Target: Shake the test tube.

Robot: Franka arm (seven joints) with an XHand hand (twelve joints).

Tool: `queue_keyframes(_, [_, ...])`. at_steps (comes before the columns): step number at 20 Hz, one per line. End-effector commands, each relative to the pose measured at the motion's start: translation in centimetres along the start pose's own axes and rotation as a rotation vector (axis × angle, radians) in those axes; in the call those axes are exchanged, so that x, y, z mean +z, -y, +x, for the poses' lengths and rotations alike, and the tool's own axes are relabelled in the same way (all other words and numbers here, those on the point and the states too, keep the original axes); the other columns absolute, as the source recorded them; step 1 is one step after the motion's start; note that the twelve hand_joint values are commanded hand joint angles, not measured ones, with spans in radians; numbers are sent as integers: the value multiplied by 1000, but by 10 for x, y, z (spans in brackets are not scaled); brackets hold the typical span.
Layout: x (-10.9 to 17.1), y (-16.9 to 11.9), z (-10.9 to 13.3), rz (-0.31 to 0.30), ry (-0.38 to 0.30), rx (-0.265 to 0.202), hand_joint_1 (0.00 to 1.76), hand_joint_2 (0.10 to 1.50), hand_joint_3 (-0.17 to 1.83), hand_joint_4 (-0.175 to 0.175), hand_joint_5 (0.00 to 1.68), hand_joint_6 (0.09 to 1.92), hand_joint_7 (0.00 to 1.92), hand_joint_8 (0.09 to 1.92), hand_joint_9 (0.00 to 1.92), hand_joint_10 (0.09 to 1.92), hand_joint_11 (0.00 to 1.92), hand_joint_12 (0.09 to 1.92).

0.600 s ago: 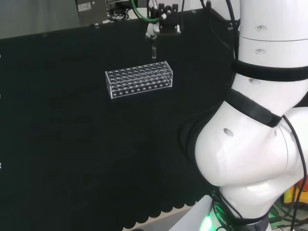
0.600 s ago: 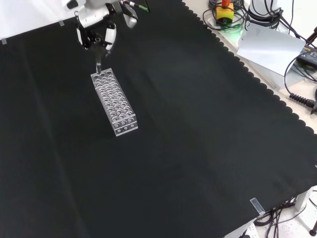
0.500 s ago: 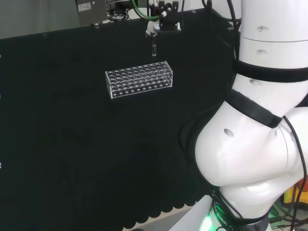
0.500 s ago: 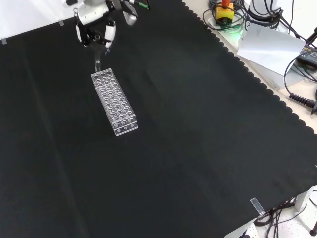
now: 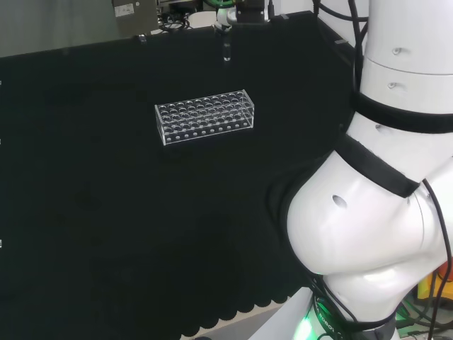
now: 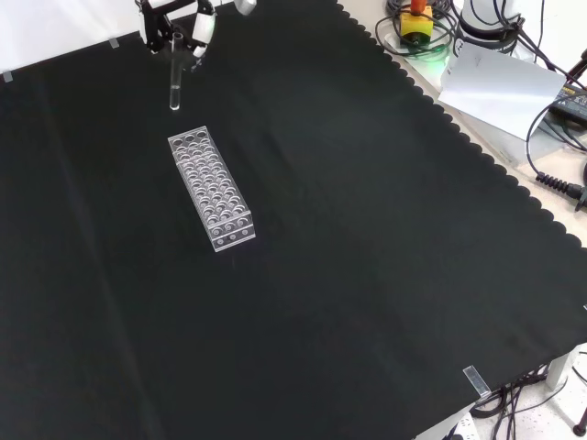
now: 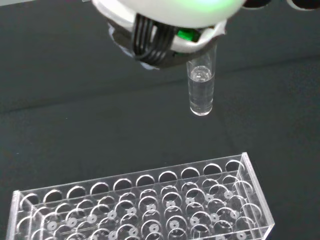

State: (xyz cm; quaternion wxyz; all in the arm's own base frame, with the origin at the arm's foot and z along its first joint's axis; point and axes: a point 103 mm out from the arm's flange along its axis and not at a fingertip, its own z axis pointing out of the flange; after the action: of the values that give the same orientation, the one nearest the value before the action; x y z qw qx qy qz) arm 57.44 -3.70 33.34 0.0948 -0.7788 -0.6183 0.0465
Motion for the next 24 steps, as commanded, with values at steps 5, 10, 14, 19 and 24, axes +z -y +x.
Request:
queue_keyframes(5, [-7,17,39,14,-73,-67,1224,706,545,-175,1313,542,1720,408,1629,445,1184,877])
queue_keyframes(10, [-12,23,75,23,-141,-124,1224,705,548,-175,1313,543,1720,408,1629,445,1184,878])
queue_keyframes(14, [-19,34,105,23,-197,-200,1224,703,550,-175,1313,543,1720,409,1629,445,1183,878])
queue_keyframes(19, [-25,39,108,32,-256,-220,1224,702,553,-175,1313,544,1720,409,1630,445,1182,879])
queue_keyframes(24, [-24,35,70,15,-210,-151,1224,701,555,-175,1313,544,1720,409,1630,445,1182,880])
